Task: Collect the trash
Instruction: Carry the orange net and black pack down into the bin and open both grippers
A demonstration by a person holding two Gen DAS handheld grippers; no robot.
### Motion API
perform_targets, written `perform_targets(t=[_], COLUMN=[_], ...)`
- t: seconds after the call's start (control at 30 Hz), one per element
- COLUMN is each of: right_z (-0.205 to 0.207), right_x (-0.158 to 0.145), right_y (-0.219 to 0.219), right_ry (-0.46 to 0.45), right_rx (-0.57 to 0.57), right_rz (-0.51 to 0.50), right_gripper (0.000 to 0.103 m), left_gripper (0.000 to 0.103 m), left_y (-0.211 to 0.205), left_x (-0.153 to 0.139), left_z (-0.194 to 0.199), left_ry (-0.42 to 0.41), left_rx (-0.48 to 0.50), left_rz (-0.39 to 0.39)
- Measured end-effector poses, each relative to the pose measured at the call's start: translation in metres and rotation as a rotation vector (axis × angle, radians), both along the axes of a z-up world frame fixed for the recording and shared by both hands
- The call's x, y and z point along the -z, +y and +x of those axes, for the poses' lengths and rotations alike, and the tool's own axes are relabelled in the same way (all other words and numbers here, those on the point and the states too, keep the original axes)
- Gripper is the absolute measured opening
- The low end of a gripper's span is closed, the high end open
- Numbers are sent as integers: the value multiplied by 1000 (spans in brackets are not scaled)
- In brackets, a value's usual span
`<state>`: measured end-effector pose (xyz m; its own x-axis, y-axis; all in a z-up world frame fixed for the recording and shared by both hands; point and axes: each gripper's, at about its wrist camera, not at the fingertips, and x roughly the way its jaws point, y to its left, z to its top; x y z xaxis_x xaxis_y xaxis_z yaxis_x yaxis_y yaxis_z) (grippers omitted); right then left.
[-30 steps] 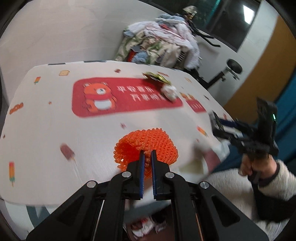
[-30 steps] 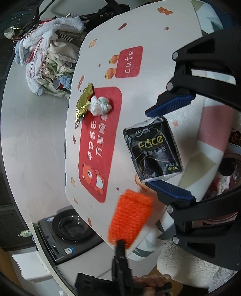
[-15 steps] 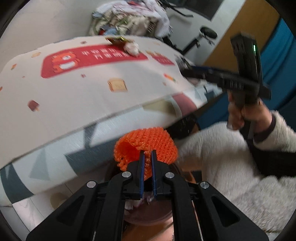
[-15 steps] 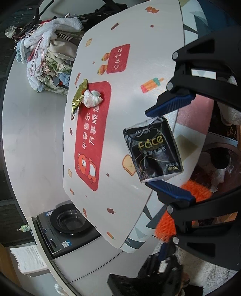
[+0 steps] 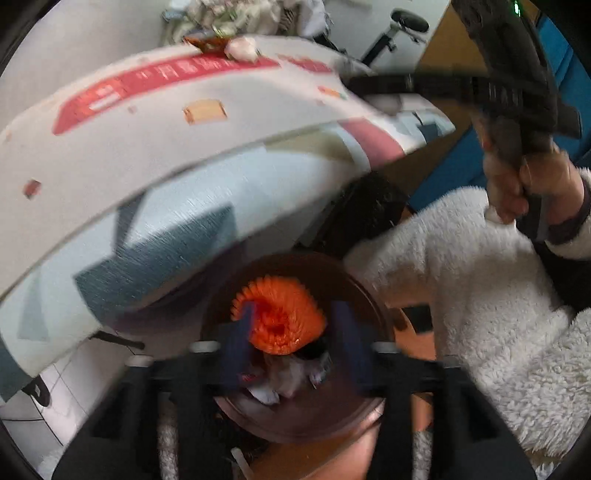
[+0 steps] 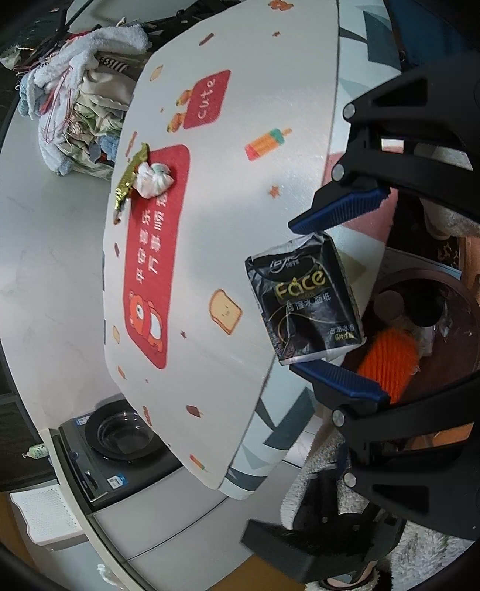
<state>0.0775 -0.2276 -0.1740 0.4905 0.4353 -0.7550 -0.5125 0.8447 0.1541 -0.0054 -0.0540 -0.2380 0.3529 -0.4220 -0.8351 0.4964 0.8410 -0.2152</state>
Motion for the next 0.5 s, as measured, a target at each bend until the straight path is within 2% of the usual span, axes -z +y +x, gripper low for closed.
perform_targets(t=[0.1, 0.2, 0.3, 0.5], right_z=[-5, -12, -22, -45], right_x=[6, 17, 31, 55], right_y=[4, 8, 16, 32], right_ry=[14, 47, 75, 129], right_rx=[-10, -26, -52, -112], right_rz=[-4, -3, -27, -58], right_gripper=[70, 70, 70, 70], left_gripper=[74, 80, 82, 83], left_y=[10, 23, 34, 57], left_x=[-12, -24, -37, -57], left_z=[-1, -4, -9, -22], left_ry=[-53, -116, -186, -275], left_rx=[-53, -124, -202, -280], left_rz=[-29, -44, -51, -95])
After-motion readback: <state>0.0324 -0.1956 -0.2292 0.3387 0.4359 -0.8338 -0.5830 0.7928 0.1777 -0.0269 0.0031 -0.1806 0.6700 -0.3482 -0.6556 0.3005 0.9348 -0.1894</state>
